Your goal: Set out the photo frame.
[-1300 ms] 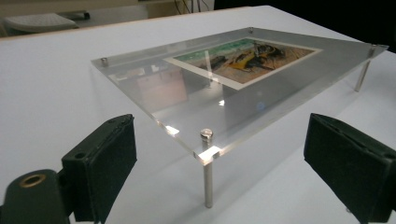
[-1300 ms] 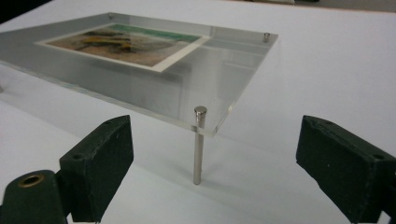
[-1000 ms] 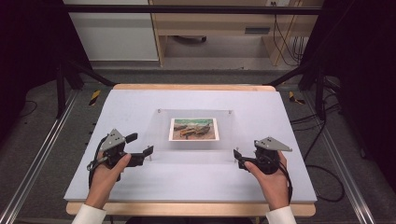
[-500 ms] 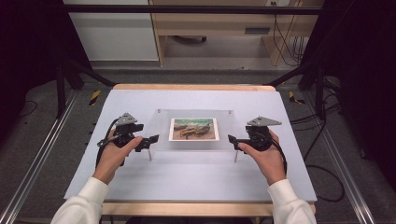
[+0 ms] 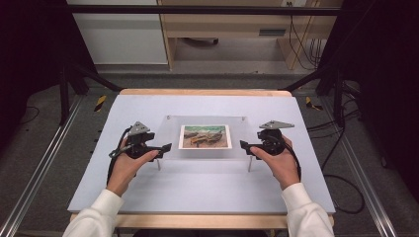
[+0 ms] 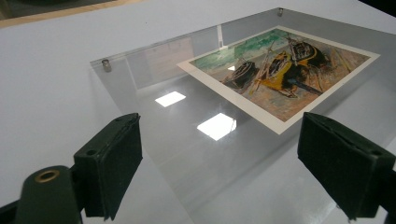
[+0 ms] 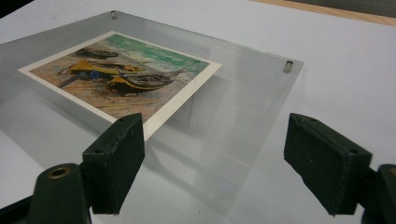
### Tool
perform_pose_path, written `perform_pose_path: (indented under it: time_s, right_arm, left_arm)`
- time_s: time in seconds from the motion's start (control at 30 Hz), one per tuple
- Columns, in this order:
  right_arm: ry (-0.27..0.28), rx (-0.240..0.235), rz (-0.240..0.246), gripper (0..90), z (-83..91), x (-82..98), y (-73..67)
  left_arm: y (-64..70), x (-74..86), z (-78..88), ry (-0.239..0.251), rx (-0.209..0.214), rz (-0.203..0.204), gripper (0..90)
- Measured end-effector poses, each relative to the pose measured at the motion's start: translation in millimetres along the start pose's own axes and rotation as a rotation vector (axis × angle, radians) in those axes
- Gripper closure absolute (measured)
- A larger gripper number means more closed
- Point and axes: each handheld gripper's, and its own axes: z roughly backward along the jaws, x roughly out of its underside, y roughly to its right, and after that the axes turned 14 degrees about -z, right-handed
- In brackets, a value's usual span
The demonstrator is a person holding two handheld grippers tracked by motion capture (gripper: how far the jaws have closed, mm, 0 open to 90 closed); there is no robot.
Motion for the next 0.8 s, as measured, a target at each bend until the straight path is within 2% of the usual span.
perform_pose_path:
  time_s: [0.07,0.27,0.37,0.43,0.5,0.6,0.73,0.8]
  right_arm:
    - [-0.004,0.006,-0.002,19.5,-0.7,-0.4,0.5]
    - [-0.014,-0.010,-0.012,17.2,-2.1,-2.8,3.9]
    - [-0.038,-0.005,-0.019,17.5,-4.3,-1.9,6.2]
    - [-0.043,-0.013,-0.024,22.6,-5.3,-0.8,7.7]
    - [-0.045,-0.017,-0.035,23.3,-5.6,0.3,8.2]
    - [-0.054,-0.033,-0.050,23.8,-6.7,2.5,9.9]
    - [-0.066,-0.055,-0.091,22.9,-7.5,6.4,11.8]
    - [-0.082,-0.060,-0.086,21.5,-8.9,7.3,12.5]
  left_arm:
    - [-0.9,1.8,-0.2,-0.003,-0.005,0.000,13.1]
    - [-7.7,7.8,-0.5,-0.017,-0.029,0.054,13.0]
    - [-9.3,9.9,-1.4,-0.029,-0.020,0.068,13.0]
    - [-8.0,10.6,-1.5,-0.031,-0.019,0.079,13.0]
    - [-6.2,11.6,-1.7,-0.038,-0.021,0.085,12.9]
    - [-4.0,14.0,-3.0,-0.037,-0.006,0.094,12.4]
    - [-4.2,17.2,-4.0,-0.029,0.017,0.126,12.3]
    - [-4.6,18.6,-5.3,-0.033,0.019,0.133,12.3]
